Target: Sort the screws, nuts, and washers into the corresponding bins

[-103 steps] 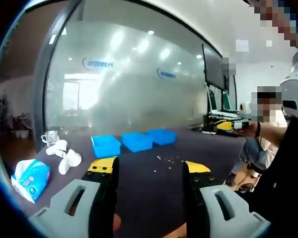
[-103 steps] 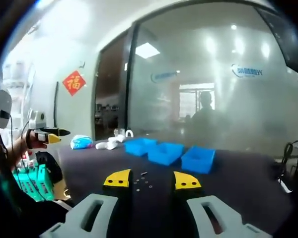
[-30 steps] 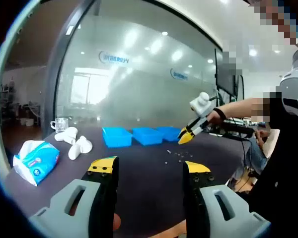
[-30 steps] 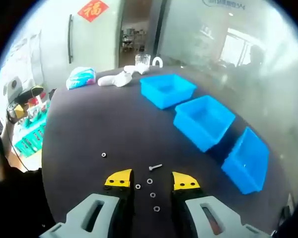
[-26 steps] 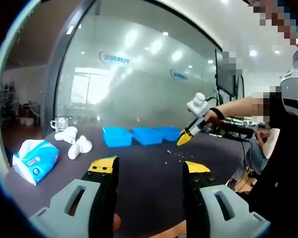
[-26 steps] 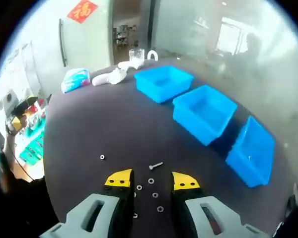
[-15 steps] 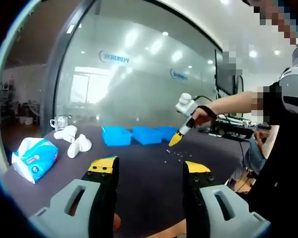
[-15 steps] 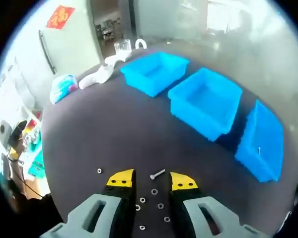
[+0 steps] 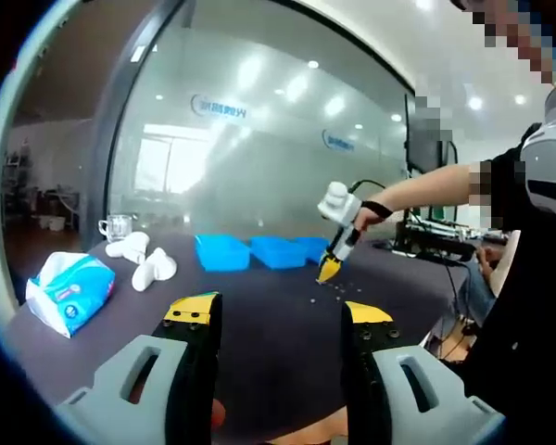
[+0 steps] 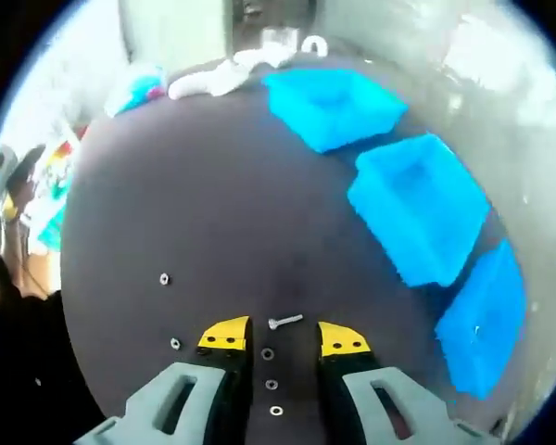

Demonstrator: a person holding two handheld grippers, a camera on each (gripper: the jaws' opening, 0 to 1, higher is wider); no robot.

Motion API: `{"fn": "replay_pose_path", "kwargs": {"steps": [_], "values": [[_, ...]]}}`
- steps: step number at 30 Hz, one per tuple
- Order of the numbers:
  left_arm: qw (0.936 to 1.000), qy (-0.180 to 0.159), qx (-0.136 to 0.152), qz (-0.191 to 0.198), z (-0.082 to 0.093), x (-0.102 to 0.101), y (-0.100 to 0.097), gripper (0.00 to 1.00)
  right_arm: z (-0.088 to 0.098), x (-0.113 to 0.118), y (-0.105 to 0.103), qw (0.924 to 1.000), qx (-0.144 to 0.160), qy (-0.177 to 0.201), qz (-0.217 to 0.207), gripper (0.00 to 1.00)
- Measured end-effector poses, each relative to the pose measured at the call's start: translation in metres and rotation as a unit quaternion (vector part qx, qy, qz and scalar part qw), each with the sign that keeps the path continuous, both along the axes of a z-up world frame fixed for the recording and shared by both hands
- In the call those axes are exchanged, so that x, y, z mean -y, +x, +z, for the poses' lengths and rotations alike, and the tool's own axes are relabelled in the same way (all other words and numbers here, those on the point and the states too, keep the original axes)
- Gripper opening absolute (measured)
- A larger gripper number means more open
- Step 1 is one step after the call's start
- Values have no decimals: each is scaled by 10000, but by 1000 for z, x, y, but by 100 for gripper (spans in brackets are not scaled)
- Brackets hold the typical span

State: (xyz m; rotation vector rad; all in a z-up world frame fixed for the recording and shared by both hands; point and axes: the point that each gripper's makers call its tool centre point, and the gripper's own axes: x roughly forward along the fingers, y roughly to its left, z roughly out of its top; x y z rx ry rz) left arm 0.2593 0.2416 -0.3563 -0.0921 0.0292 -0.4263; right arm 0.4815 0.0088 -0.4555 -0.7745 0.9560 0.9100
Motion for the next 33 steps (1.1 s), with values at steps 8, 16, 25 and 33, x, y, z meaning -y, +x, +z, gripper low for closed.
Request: {"fn": "replay_pose_path", "kwargs": {"steps": [8, 16, 25, 33], "values": [[10000, 0, -13, 16, -1, -1, 0, 50, 5, -8, -10, 9973, 137, -75, 714, 25], [10000, -10, -39, 47, -2, -2, 1, 50, 5, -6, -18, 9922, -250, -135, 1216, 25], [9999, -17, -73, 79, -4, -3, 1, 50, 3, 4, -9, 9892, -340, -237, 1407, 24], [9999, -44, -118, 100, -7, -4, 3, 50, -4, -2, -10, 9886, -494, -147, 1414, 24]]}}
